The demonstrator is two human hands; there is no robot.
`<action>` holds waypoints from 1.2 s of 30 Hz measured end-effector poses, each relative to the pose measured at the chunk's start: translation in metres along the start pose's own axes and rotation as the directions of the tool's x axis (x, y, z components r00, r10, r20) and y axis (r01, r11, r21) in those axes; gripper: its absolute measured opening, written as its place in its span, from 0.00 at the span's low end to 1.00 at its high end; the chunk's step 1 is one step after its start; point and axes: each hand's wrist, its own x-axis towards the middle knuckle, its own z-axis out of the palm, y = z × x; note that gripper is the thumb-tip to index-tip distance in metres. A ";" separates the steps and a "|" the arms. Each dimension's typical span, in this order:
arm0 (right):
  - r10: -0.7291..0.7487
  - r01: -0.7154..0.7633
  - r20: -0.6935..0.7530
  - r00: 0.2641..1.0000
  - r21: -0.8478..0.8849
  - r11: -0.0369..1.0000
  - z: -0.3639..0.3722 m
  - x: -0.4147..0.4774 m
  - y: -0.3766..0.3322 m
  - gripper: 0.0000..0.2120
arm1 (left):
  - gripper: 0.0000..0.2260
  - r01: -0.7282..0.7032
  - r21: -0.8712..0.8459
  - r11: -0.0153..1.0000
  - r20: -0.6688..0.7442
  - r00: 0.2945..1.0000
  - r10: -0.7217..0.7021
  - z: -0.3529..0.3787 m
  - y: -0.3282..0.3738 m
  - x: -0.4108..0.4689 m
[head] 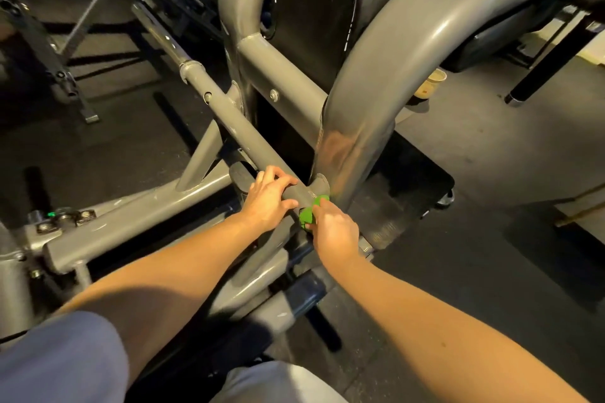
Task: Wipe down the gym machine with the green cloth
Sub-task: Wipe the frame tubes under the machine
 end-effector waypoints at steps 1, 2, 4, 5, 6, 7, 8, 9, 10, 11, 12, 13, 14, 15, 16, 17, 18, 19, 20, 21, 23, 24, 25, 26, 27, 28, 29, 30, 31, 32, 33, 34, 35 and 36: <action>-0.019 0.018 -0.007 1.000 -0.016 1.000 0.004 -0.005 0.005 0.05 | 0.22 -0.006 0.000 1.000 0.014 1.000 0.006 -0.001 0.000 -0.002; -0.063 0.062 -0.043 0.997 -0.025 0.998 0.009 -0.012 0.012 0.10 | 0.23 -0.015 0.003 1.000 0.025 1.000 0.015 -0.002 -0.001 -0.006; -0.126 0.126 -0.053 0.991 -0.019 0.992 0.008 -0.033 0.022 0.20 | 0.27 -0.009 0.014 1.000 0.047 0.999 0.009 -0.002 -0.005 -0.017; -0.145 0.146 -0.055 0.988 0.003 0.989 0.005 -0.043 0.026 0.24 | 0.28 0.009 0.008 1.000 0.051 0.999 -0.010 0.000 -0.008 -0.025; -0.149 0.150 -0.018 0.989 0.031 0.988 -0.003 -0.052 0.026 0.26 | 0.27 0.029 -0.013 0.999 0.048 0.998 -0.028 0.002 -0.012 -0.032; -0.142 0.141 0.015 0.990 0.072 0.987 -0.010 -0.059 0.026 0.25 | 0.25 0.047 -0.041 0.998 0.041 0.998 -0.045 0.004 -0.015 -0.040; -0.154 0.151 0.012 0.988 0.130 0.980 -0.012 -0.063 0.027 0.23 | 0.21 0.052 -0.080 0.995 0.033 0.998 -0.050 0.006 -0.018 -0.048; -0.150 0.152 -0.024 0.988 0.224 0.963 -0.018 -0.065 0.026 0.19 | 0.16 0.064 -0.137 0.989 0.037 0.998 -0.059 0.007 -0.018 -0.056; -0.107 0.120 -0.061 0.992 0.313 0.942 -0.022 -0.065 0.025 0.15 | 0.11 0.102 -0.223 0.969 0.059 0.994 -0.091 0.008 -0.018 -0.064; -0.018 0.040 -0.060 0.998 0.401 0.915 -0.021 -0.065 0.025 0.14 | 0.06 0.166 -0.336 0.927 0.113 0.984 -0.135 0.007 -0.015 -0.071; 0.035 -0.008 -0.050 0.998 0.458 0.889 -0.021 -0.065 0.023 0.15 | 0.03 0.237 -0.449 0.862 0.192 0.967 -0.166 0.006 -0.011 -0.077; 0.056 -0.023 -0.049 0.997 0.518 0.855 -0.020 -0.066 0.021 0.13 | 0.05 0.279 -0.542 0.793 0.242 0.955 -0.171 0.005 -0.007 -0.082; 0.054 -0.001 -0.081 0.995 0.546 0.838 -0.019 -0.067 0.016 0.10 | 0.08 0.295 -0.613 0.733 0.263 0.951 -0.163 0.005 -0.004 -0.087; 0.050 0.021 -0.109 0.993 0.565 0.825 -0.016 -0.069 0.011 0.08 | 0.09 0.312 -0.669 0.675 0.284 0.946 -0.157 0.004 0.000 -0.092; 0.068 0.000 -0.099 0.993 0.567 0.823 -0.016 -0.072 0.004 0.08 | 0.11 0.342 -0.705 0.621 0.321 0.935 -0.150 0.002 0.004 -0.097; 0.080 -0.024 -0.067 0.994 0.598 0.801 -0.015 -0.075 -0.003 0.09 | 0.13 0.385 -0.726 0.569 0.374 0.916 -0.142 0.000 0.009 -0.100; 0.092 -0.059 -0.019 0.996 0.637 0.769 -0.015 -0.080 -0.009 0.10 | 0.16 0.432 -0.743 0.511 0.430 0.893 -0.131 0.001 0.012 -0.103; 0.094 -0.088 0.029 0.995 0.685 0.723 -0.015 -0.084 -0.013 0.11 | 0.18 0.473 -0.762 0.442 0.477 0.872 -0.111 0.002 0.014 -0.105; 0.087 -0.103 0.060 0.994 0.717 0.690 -0.014 -0.088 -0.017 0.12 | 0.19 0.508 -0.779 0.367 0.509 0.854 -0.103 0.003 0.014 -0.108; 0.069 -0.105 0.079 0.995 0.746 0.657 -0.013 -0.092 -0.020 0.14 | 0.18 0.525 -0.792 0.311 0.524 0.846 -0.096 0.005 0.015 -0.110; 0.050 -0.114 0.108 0.993 0.759 0.641 -0.013 -0.096 -0.023 0.20 | 0.15 0.487 -0.802 0.347 0.485 0.869 -0.100 0.008 0.013 -0.113; 0.055 -0.123 0.114 0.992 0.765 0.632 -0.012 -0.096 -0.023 0.21 | 0.13 0.453 -0.801 0.392 0.451 0.887 -0.104 0.008 0.013 -0.114; 0.069 -0.136 0.119 0.991 0.794 0.593 -0.011 -0.095 -0.022 0.22 | 0.11 0.422 -0.803 0.421 0.417 0.902 -0.108 0.009 0.012 -0.113; 0.106 -0.169 0.133 0.985 0.826 0.538 -0.012 -0.095 -0.022 0.22 | 0.10 0.401 -0.804 0.439 0.387 0.913 -0.125 0.008 0.012 -0.111; 0.150 -0.198 0.143 0.978 0.859 0.472 -0.014 -0.094 -0.021 0.21 | 0.08 0.384 -0.803 0.456 0.353 0.922 -0.157 0.008 0.013 -0.107; 0.197 -0.212 0.135 0.971 0.868 0.449 -0.017 -0.093 -0.018 0.19 | 0.07 0.367 -0.797 0.480 0.310 0.930 -0.197 0.006 0.014 -0.102; 0.244 -0.210 0.101 0.964 0.855 0.474 -0.020 -0.091 -0.014 0.18 | 0.06 0.344 -0.792 0.504 0.254 0.937 -0.241 0.003 0.015 -0.094; 0.291 -0.216 0.057 0.955 0.806 0.551 -0.023 -0.089 -0.008 0.16 | 0.05 0.313 -0.790 0.527 0.182 0.941 -0.286 -0.001 0.017 -0.086; 0.322 -0.220 0.004 0.947 0.736 0.640 -0.025 -0.086 0.000 0.16 | 0.04 0.267 -0.780 0.566 0.091 0.943 -0.319 -0.006 0.019 -0.077; 0.329 -0.218 -0.053 0.943 0.646 0.731 -0.028 -0.082 0.007 0.16 | 0.04 0.202 -0.755 0.624 -0.019 0.945 -0.328 -0.010 0.021 -0.067; 0.310 -0.206 -0.099 0.945 0.558 0.804 -0.028 -0.075 0.013 0.16 | 0.05 0.128 -0.708 0.695 -0.127 0.944 -0.304 -0.013 0.023 -0.056; 0.284 -0.204 -0.109 0.953 0.464 0.862 -0.027 -0.069 0.017 0.17 | 0.07 0.049 -0.644 0.764 -0.221 0.943 -0.247 -0.012 0.024 -0.046; 0.271 -0.222 -0.078 0.960 0.380 0.898 -0.024 -0.063 0.019 0.18 | 0.09 -0.008 -0.552 0.834 -0.279 0.944 -0.176 -0.006 0.024 -0.036; 0.282 -0.263 -0.020 0.959 0.304 0.916 -0.023 -0.058 0.017 0.19 | 0.10 -0.039 -0.449 0.893 -0.289 0.952 -0.104 0.002 0.024 -0.028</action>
